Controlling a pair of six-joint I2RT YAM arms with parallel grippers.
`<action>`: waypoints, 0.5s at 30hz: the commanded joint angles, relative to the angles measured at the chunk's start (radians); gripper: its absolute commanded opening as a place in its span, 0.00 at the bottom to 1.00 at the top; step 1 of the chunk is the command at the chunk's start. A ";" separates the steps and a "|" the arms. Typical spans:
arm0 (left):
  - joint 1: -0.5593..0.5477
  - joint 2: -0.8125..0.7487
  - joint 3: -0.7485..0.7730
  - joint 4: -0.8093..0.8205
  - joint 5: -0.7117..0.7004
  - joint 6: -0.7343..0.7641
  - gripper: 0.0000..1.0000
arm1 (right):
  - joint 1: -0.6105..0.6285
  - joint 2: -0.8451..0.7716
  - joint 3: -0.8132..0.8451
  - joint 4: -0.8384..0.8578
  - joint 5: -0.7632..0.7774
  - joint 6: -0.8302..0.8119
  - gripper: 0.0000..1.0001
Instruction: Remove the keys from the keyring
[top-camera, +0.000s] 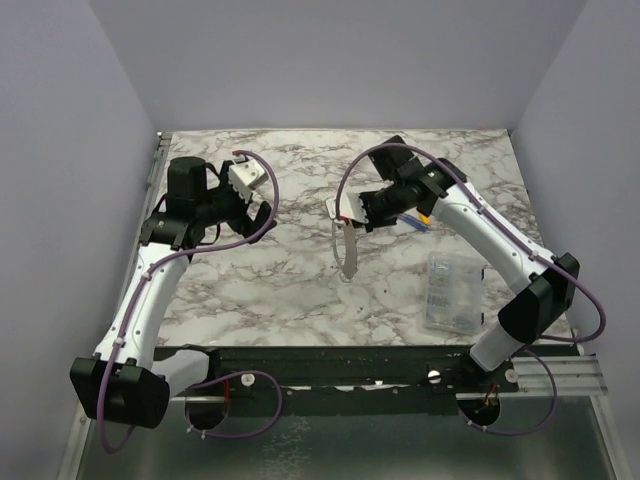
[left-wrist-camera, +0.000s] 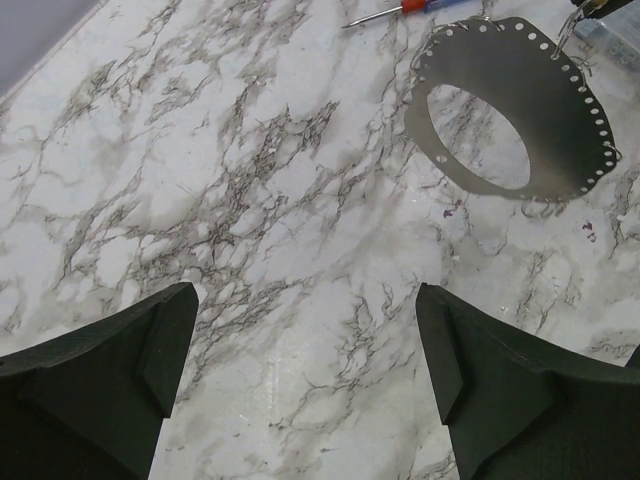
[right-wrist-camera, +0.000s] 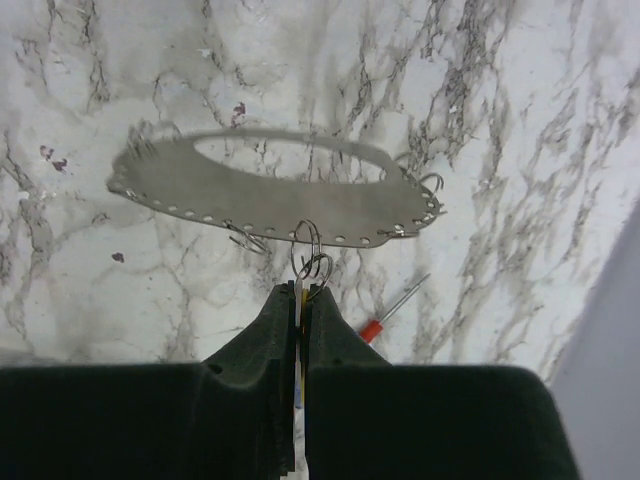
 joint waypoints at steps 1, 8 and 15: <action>0.008 -0.001 0.071 -0.114 0.032 0.090 0.99 | 0.033 -0.086 -0.038 0.038 0.078 -0.156 0.00; 0.008 0.056 0.184 -0.313 0.075 0.223 0.99 | 0.104 -0.156 -0.114 0.132 0.155 -0.275 0.01; 0.007 0.068 0.210 -0.376 0.128 0.292 0.98 | 0.154 -0.189 -0.169 0.226 0.223 -0.360 0.01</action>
